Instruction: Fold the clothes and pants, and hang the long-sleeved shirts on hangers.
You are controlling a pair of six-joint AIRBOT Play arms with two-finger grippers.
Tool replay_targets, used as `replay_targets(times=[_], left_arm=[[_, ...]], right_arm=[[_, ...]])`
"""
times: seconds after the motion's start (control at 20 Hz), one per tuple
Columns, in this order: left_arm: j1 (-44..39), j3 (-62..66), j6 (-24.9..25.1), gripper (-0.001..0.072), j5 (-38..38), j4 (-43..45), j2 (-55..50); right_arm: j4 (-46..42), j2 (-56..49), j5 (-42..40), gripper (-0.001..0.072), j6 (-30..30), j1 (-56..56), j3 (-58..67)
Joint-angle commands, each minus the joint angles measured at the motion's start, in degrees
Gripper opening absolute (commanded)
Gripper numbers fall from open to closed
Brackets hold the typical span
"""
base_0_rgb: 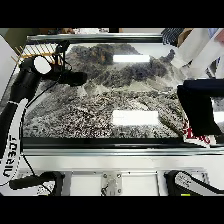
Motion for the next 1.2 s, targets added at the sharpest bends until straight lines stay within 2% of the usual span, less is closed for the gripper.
replay_targets(times=[0.0, 0.25, 0.3, 0.45, 0.5, 0.55, 0.6, 0.65, 0.8, 0.9, 1.0, 1.05, 1.15], left_arm=[[0.0, 0.0, 0.0, 0.0009, -1.3, 0.0, 0.0], [0.0, 0.0, 0.0, 0.0008, -1.3, 0.0, 0.0], [0.0, 0.0, 0.0, 0.0008, -1.5, 0.0, 0.0], [0.0, 0.0, 0.0, 0.0008, -2.0, 0.0, 0.0], [0.0, 0.0, 0.0, 0.0009, -2.0, 0.0, 0.0], [0.0, 0.0, 0.0, 0.0008, -2.0, 0.1, 0.0], [0.0, 0.0, 0.0, 0.0008, -2.0, 0.1, 0.0], [0.0, 0.0, 0.0, 0.0008, -2.0, 0.1, 0.0], [0.0, 0.0, 0.0, 0.0008, -2.0, 0.0, 0.0], [0.0, 0.0, 0.0, 0.0009, -2.3, 0.0, 0.0], [0.0, 0.0, 0.0, 0.0009, -2.1, 0.0, 0.0], [0.0, 0.0, 0.0, 0.0009, -2.1, 0.0, 0.0], [0.0, 0.0, 0.0, 0.0009, -2.1, 0.0, 0.0]], right_arm=[[-8.6, 3.3, 3.9, 0.0016, 2.8, 0.3, -8.6], [-14.6, 6.2, 4.2, 0.0017, 3.6, 0.3, -21.8], [-14.9, 6.2, 1.8, 0.0017, 3.6, 0.3, -24.8], [-15.0, 6.1, 1.2, 0.0018, 3.6, 0.3, -25.2], [-14.7, 6.2, 3.0, 0.0066, 3.6, 0.3, -25.1], [-14.0, 6.6, 3.9, 0.0267, 3.6, 0.4, -25.1], [-13.2, 7.5, 4.1, 0.0524, 3.5, 0.5, -25.1], [-11.7, 9.0, 3.9, 0.0618, 3.1, 1.0, -25.1], [-3.3, 16.2, 1.9, 0.0611, -0.5, 6.7, -25.1], [4.6, 21.7, -0.9, 0.0610, -2.9, 17.6, -25.1], [7.1, 23.1, -1.8, 0.0609, -2.9, 30.1, -25.1], [7.1, 22.1, -1.8, 0.0019, -2.9, 43.2, -25.1], [7.1, 22.1, -1.8, 0.0020, -2.9, 43.5, -25.1]])
